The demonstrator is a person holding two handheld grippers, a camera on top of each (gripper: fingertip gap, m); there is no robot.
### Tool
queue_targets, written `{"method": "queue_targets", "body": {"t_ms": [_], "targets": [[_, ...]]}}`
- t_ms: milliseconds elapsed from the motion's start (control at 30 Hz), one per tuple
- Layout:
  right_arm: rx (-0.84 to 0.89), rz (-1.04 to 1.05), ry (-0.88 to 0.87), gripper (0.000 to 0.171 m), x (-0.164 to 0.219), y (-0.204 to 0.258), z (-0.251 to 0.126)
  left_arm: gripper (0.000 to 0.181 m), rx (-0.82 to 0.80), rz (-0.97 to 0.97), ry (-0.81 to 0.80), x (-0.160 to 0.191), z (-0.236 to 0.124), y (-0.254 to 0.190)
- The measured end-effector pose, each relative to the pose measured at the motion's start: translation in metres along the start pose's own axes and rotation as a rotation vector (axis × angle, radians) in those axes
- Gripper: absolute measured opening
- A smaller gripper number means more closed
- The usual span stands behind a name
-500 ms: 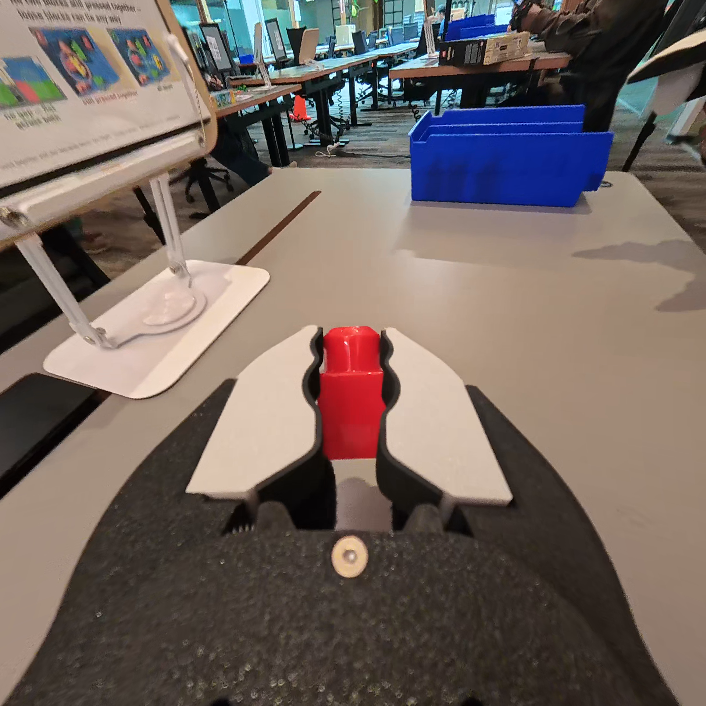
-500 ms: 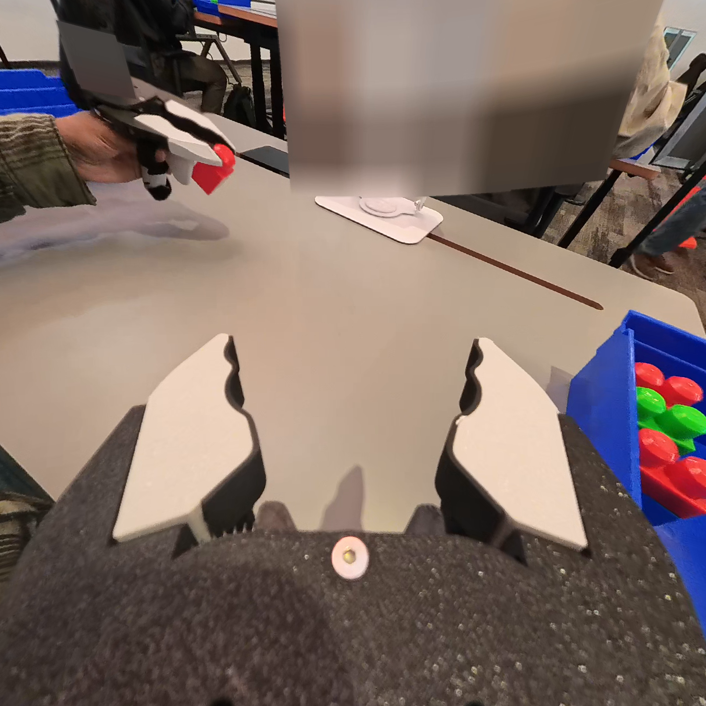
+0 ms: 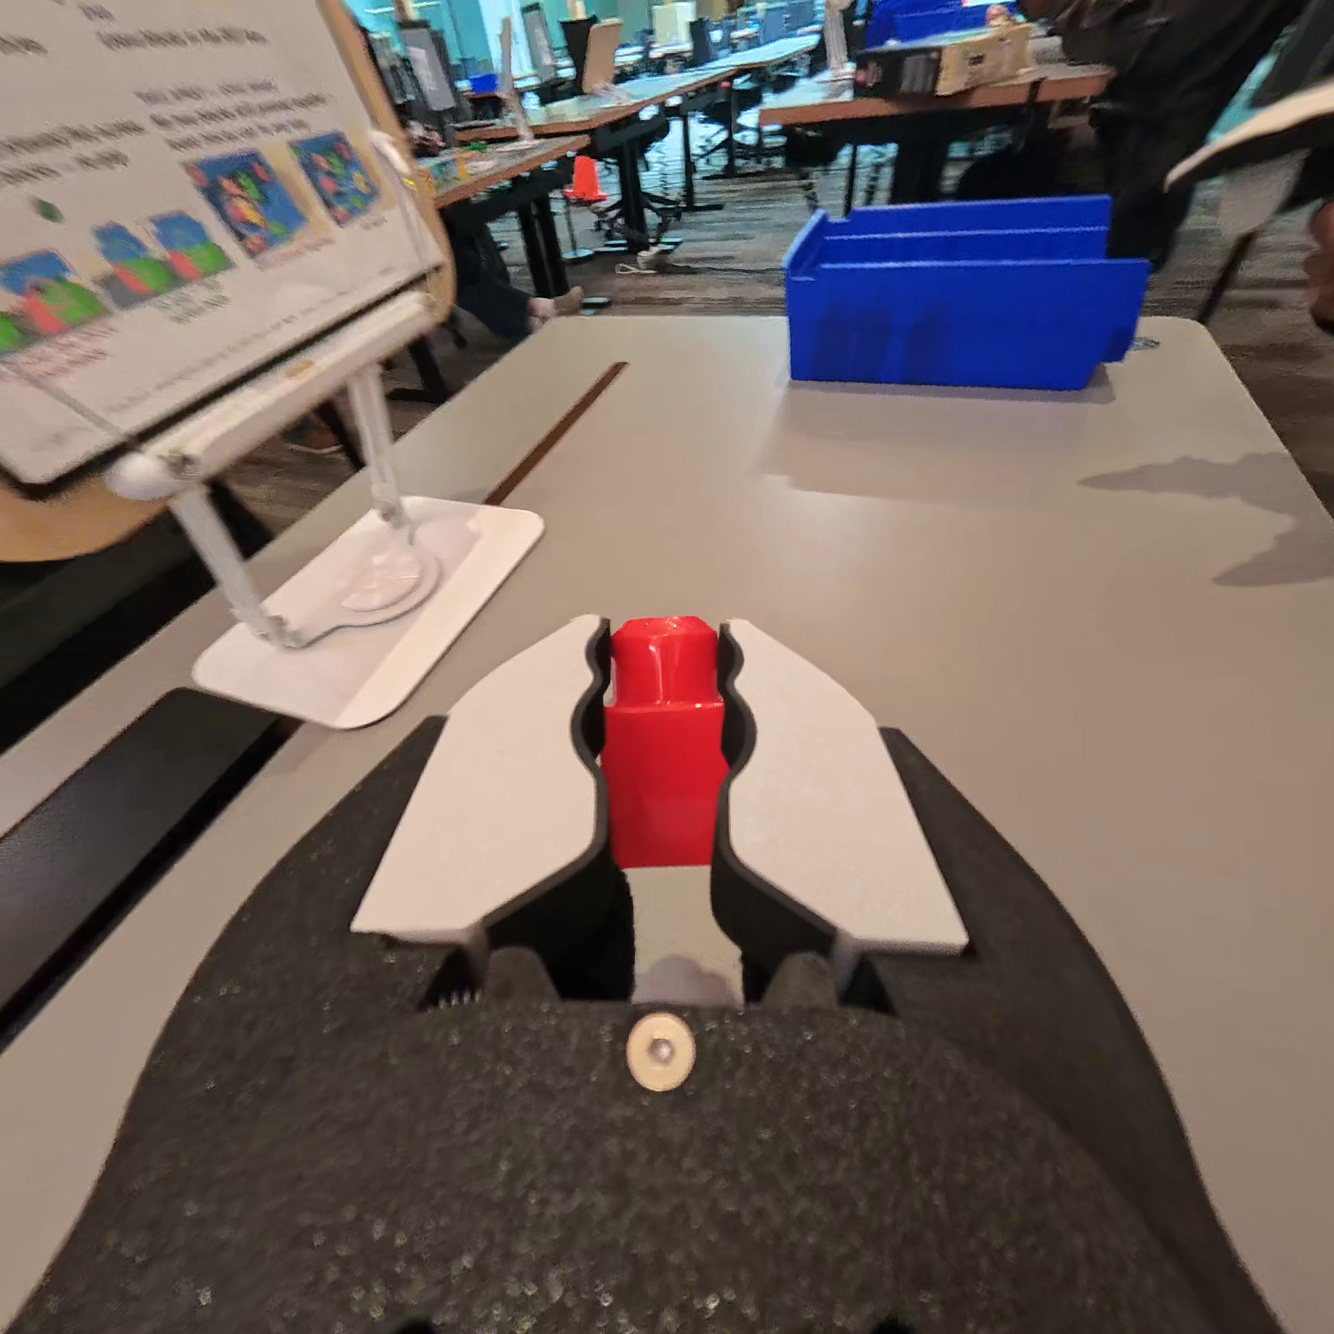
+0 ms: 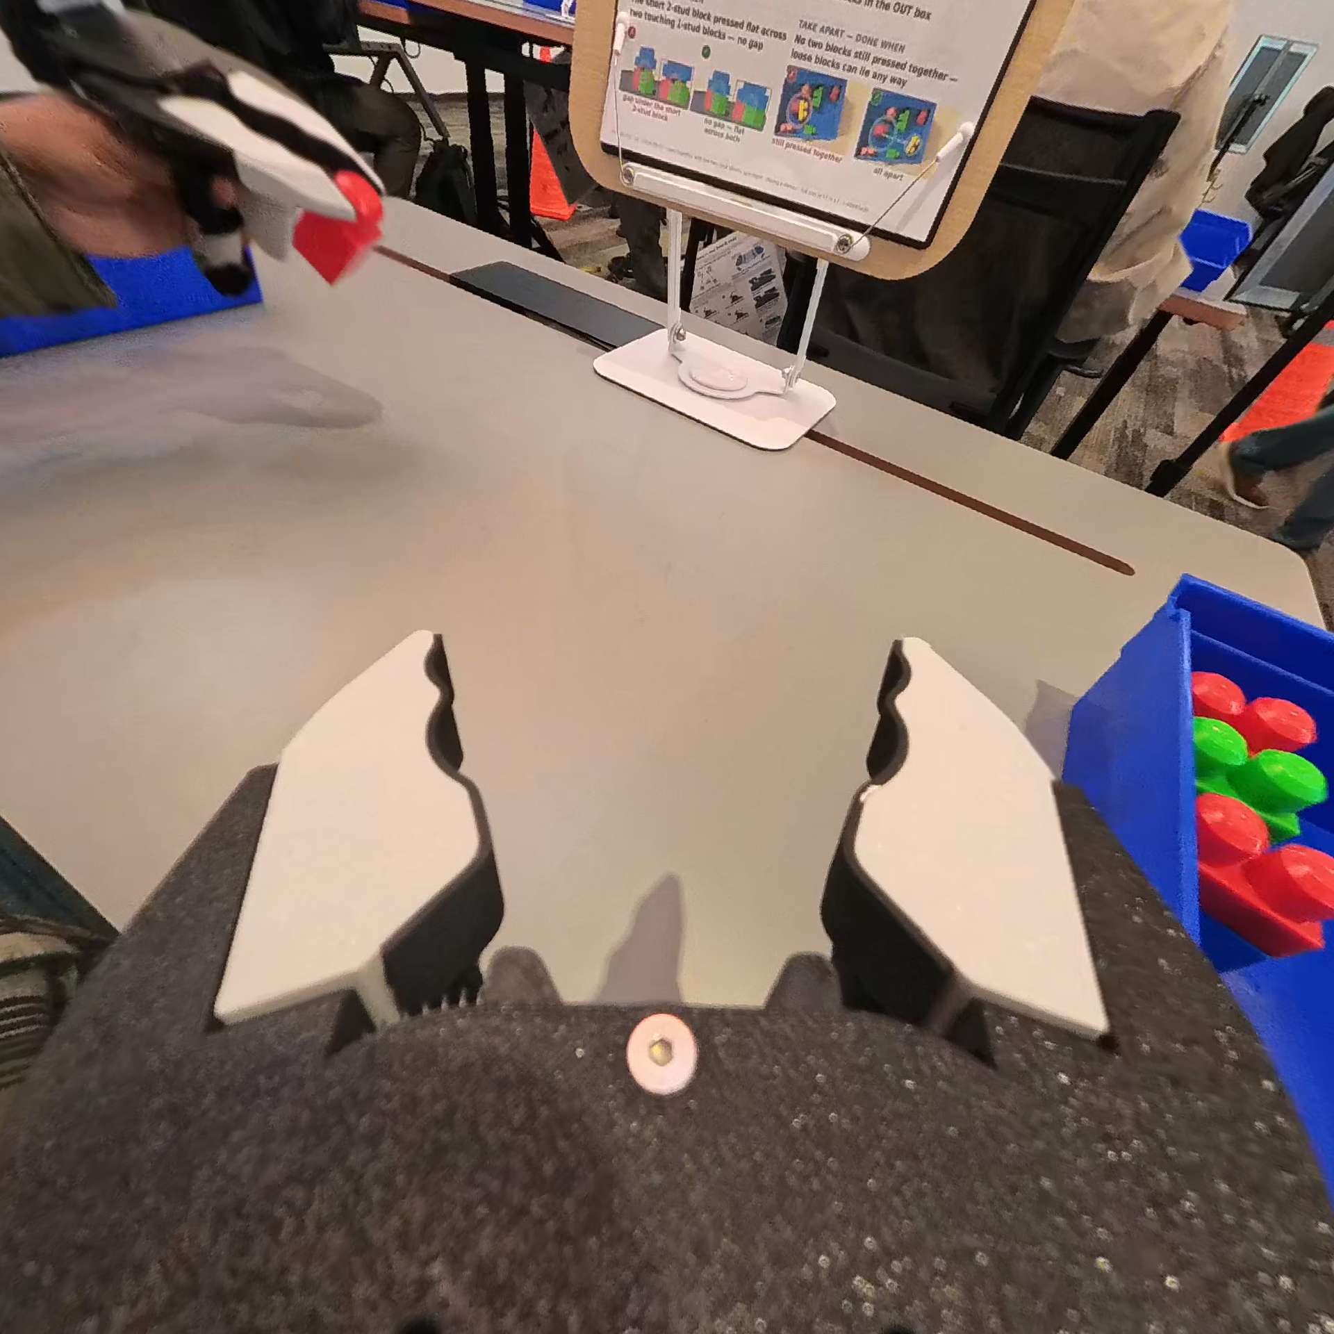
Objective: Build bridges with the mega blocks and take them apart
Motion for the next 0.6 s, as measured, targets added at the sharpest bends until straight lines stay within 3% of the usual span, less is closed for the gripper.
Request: {"method": "queue_targets", "body": {"t_ms": [200,300,400,600], "targets": [[-0.029,0.002,-0.005,0.111,0.002,0.001,0.011,0.028,-0.177,0.015,0.067,-0.03,-0.078,0.041],[-0.048,0.003,-0.014,0.111,0.001,0.002,0.018,0.028,-0.196,-0.035,0.023,-0.033,-0.102,0.051],[-0.075,0.0,-0.011,0.111,0.0,0.007,0.027,0.028,-0.162,-0.088,-0.017,-0.026,-0.099,0.044],[-0.129,-0.023,0.012,0.112,-0.005,0.018,0.042,0.028,-0.043,-0.04,0.088,0.006,-0.047,0.009]]}}
Point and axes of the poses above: each gripper's, where its closed fingertips meet, z out along the fingers, x out of its underside, y = z × x across the jaws, the point moved 8 cm from there along -z, back along the fingers, and after that the axes turned 15 degrees about -x, right-handed, at the moved point
